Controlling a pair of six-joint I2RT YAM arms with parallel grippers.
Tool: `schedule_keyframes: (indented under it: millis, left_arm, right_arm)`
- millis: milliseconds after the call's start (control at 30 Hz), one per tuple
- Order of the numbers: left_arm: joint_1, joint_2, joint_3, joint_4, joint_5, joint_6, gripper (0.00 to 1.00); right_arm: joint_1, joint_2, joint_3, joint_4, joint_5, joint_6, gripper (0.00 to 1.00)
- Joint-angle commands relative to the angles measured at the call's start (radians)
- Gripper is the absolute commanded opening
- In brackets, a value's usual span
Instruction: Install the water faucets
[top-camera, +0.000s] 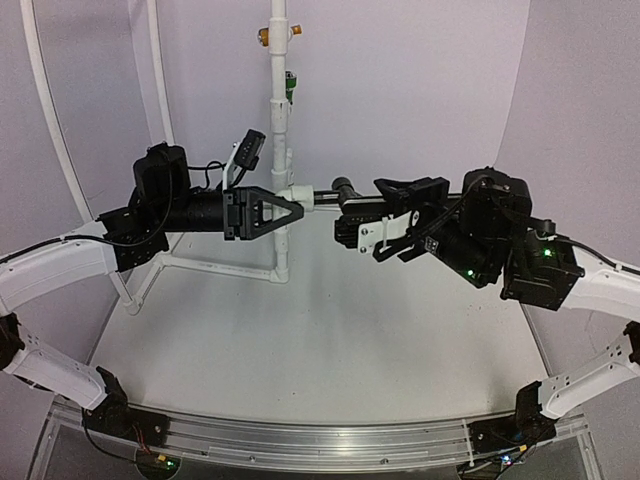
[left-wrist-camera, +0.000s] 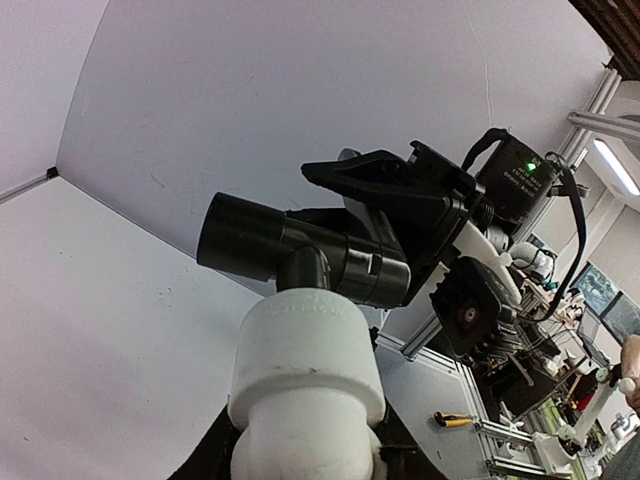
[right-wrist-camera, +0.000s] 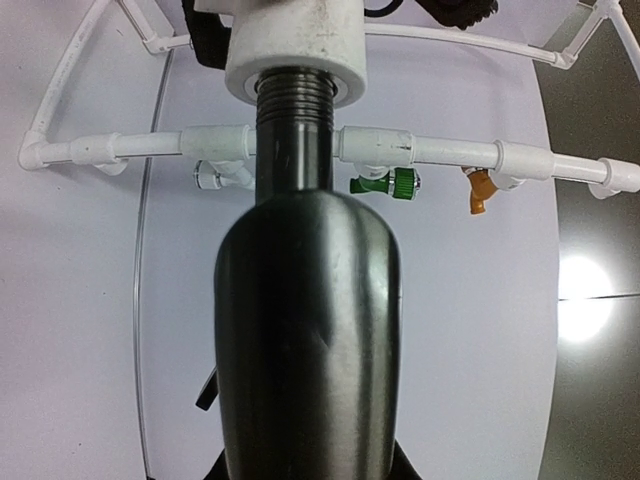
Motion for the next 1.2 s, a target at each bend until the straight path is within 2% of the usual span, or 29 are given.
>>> schedule_keyframes:
  millis: [0, 233, 367, 633, 767, 1000, 1167]
  left_arm:
    - [-0.053, 0.013, 0.073, -0.126, 0.005, 0.187, 0.0]
    - [-0.102, 0.028, 0.103, -0.229, -0.066, 0.353, 0.0]
    - [-0.138, 0.01, 0.09, -0.26, -0.124, 0.485, 0.0]
    - [-0.182, -0.039, 0.077, -0.346, -0.202, 0.8, 0.0]
    - [-0.213, -0.052, 0.079, -0.394, -0.285, 0.933, 0.0]
    - [-0.316, -0.059, 0.032, -0.386, -0.518, 1.17, 0.0]
    - [-0.372, -0.073, -0.022, -0.334, -0.617, 1.325, 0.0]
  right_arm:
    - [0.041, 0.001, 0.075, 0.018, -0.206, 0.116, 0.0]
    - [0.048, 0.023, 0.186, -0.159, -0.306, 0.262, 0.0]
    - [0.048, 0.048, 0.268, -0.291, -0.384, 0.376, 0.0]
    - [0.048, 0.092, 0.389, -0.565, -0.597, 0.491, 0.0]
    - [0.048, 0.138, 0.483, -0.677, -0.679, 0.564, 0.0]
    - [0.048, 0.205, 0.581, -0.764, -0.771, 0.726, 0.0]
    - [0.048, 0.206, 0.584, -0.763, -0.798, 0.758, 0.0]
